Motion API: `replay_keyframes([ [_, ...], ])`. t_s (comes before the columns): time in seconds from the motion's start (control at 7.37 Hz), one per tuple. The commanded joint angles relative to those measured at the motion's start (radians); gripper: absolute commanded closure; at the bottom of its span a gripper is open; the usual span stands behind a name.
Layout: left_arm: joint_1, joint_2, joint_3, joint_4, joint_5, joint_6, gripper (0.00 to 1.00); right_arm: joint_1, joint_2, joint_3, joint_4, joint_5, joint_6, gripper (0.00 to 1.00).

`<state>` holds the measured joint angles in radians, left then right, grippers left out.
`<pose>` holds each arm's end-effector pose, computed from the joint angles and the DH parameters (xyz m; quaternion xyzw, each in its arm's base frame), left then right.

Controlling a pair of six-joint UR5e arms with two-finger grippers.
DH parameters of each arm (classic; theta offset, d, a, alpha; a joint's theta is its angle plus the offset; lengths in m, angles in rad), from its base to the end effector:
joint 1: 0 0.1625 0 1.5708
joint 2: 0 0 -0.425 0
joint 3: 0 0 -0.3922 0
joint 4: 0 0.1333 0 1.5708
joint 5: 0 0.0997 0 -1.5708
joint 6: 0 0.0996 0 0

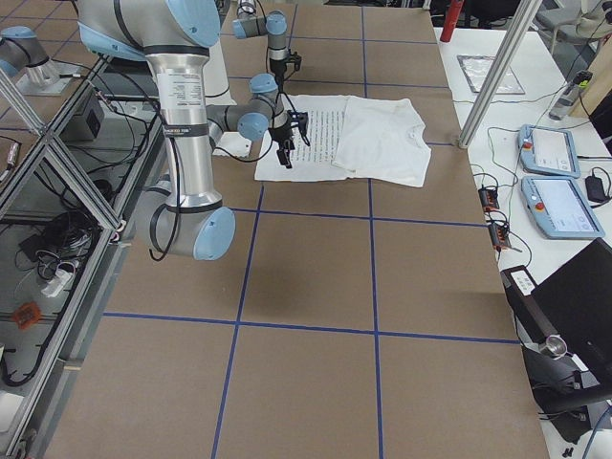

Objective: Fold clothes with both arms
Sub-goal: 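Position both grippers at the hem corners to grasp them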

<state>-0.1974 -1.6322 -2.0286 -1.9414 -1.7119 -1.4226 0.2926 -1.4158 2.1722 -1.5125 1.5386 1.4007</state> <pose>0.4728 -0.2162 0.3767 0.0111 0.4338 0.0082 0.9009 -0.4314 -0.2725 0.3090 0.1052 -0.3822 0.0626 0.9159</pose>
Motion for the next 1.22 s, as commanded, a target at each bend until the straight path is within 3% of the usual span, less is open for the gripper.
replay_keyframes([
  [0.0, 0.003, 0.000, -0.002, 0.013, 0.000, -0.018, 1.00, -0.001, 0.000, -0.002, 0.000, 0.000, 0.000, 0.00],
  [0.27, 0.001, -0.002, -0.072, 0.097, 0.000, -0.016, 1.00, -0.009, -0.002, -0.002, 0.000, -0.002, 0.004, 0.00],
  [0.41, 0.003, -0.002, -0.122, 0.146, -0.003, -0.016, 1.00, -0.039, -0.008, 0.000, 0.005, -0.036, 0.050, 0.00],
  [0.68, 0.001, -0.005, -0.121, 0.151, -0.006, -0.015, 1.00, -0.128, -0.023, 0.000, 0.005, -0.129, 0.118, 0.01],
  [1.09, 0.001, -0.011, -0.122, 0.150, -0.008, -0.015, 1.00, -0.217, -0.040, -0.038, 0.006, -0.213, 0.188, 0.16],
])
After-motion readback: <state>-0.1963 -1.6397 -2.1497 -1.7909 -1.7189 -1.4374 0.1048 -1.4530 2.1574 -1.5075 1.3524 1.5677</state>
